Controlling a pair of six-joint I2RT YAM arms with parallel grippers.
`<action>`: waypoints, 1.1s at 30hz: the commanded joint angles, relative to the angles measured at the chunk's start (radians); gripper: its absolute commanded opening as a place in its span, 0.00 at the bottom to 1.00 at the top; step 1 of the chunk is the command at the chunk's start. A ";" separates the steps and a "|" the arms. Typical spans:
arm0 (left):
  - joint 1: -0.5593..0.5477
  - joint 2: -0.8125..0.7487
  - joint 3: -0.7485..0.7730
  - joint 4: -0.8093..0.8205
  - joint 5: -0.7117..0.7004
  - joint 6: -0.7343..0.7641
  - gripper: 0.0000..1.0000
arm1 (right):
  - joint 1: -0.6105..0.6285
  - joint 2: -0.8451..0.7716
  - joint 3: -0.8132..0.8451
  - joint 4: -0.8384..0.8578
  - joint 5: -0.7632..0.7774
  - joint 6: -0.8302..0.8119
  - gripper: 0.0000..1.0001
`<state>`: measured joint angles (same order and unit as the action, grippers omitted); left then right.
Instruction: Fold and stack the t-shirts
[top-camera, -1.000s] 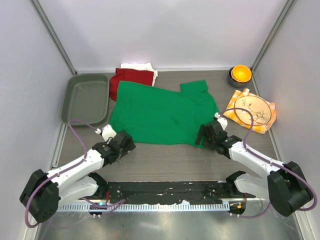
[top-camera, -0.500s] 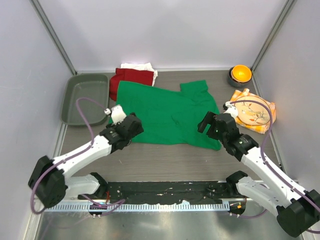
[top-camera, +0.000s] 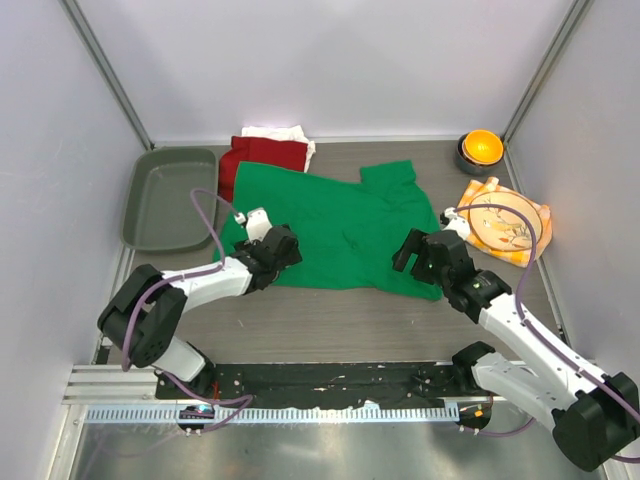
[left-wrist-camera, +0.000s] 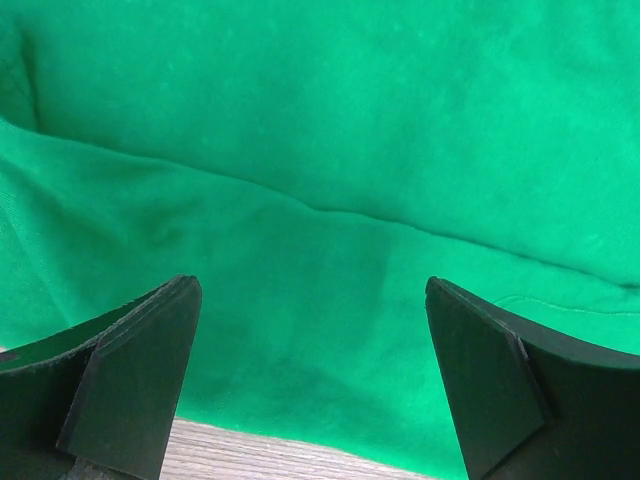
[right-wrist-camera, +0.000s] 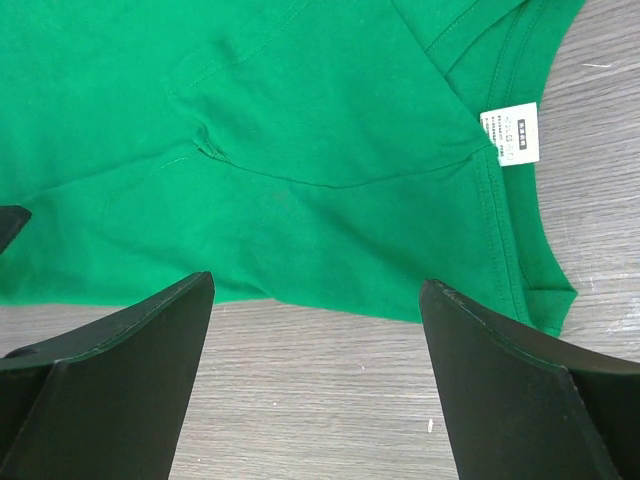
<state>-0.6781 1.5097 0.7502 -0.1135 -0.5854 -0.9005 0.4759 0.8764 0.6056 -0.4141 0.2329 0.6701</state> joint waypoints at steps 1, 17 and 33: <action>0.006 0.020 -0.061 0.107 0.077 -0.021 1.00 | 0.006 -0.028 0.016 0.018 -0.003 -0.027 0.90; -0.320 0.036 -0.247 0.030 0.004 -0.343 1.00 | 0.006 -0.037 0.085 -0.091 0.013 -0.056 0.90; -0.851 0.107 -0.161 -0.478 -0.112 -0.951 1.00 | 0.006 -0.059 0.128 -0.170 -0.003 -0.073 0.90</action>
<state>-1.3983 1.5623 0.6315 -0.2123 -0.9585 -1.5448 0.4767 0.8284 0.6857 -0.5674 0.2298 0.6250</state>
